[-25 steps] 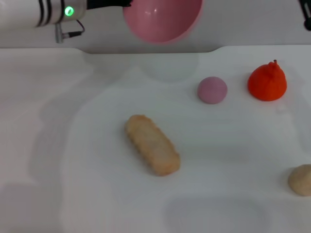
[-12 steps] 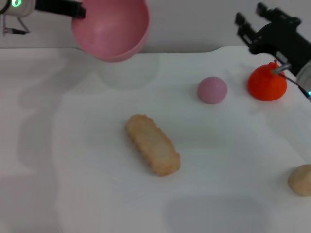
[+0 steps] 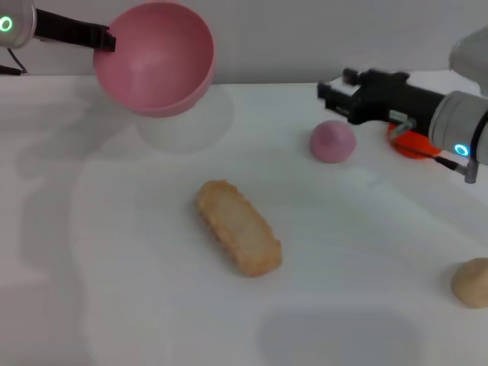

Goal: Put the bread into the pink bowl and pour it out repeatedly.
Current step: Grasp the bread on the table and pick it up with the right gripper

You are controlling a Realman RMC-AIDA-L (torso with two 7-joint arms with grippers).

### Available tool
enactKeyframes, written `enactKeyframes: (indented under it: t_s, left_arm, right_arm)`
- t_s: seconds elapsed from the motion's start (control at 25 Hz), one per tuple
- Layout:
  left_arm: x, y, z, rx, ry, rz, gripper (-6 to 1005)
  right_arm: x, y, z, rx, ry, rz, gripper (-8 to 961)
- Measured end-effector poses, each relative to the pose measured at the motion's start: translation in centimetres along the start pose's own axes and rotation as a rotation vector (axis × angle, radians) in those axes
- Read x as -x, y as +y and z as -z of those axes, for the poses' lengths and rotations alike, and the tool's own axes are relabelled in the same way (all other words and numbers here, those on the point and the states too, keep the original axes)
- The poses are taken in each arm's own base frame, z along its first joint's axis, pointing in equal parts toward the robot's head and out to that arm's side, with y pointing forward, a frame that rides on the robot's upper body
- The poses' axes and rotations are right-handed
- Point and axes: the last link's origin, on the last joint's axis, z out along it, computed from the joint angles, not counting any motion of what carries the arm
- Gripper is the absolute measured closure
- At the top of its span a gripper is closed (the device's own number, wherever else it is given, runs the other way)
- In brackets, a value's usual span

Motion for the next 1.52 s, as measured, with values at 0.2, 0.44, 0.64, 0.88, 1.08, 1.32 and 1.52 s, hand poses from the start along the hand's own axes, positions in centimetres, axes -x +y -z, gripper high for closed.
enactKeyframes:
  t_s: [0.2, 0.44, 0.64, 0.88, 1.08, 1.32, 1.52]
  left_arm:
    - [0.1, 0.3, -0.1, 0.004, -0.001, -0.010, 953]
    - [0.0, 0.3, -0.2, 0.002, 0.002, -0.019, 953]
    - [0.5, 0.3, -0.4, 0.003, -0.007, -0.025, 953]
    - [1.1, 0.3, -0.5, 0.006, -0.014, -0.025, 954]
    - [1.7, 0.4, -0.7, 0.009, -0.020, -0.020, 954]
    - [2.6, 0.6, -1.1, 0.020, -0.030, -0.015, 954]
    - [3.1, 1.0, -1.3, 0.028, -0.029, -0.025, 954]
  right_arm:
    - [0.3, -0.3, -1.2, 0.173, 0.236, -0.078, 434]
    - [3.1, 1.9, -1.0, 0.411, 0.403, -0.025, 434]
    - [5.6, 3.1, 0.1, 0.546, 0.547, 0.035, 435]
    - [7.9, 4.1, -0.1, 0.561, 0.677, 0.094, 418]
    - [7.1, 6.0, -1.4, 0.582, 0.726, 0.178, 404]
    - [4.5, 8.3, -3.2, 0.591, 0.742, 0.236, 390]
    - [3.5, 8.6, -4.2, 0.555, 0.700, 0.222, 391]
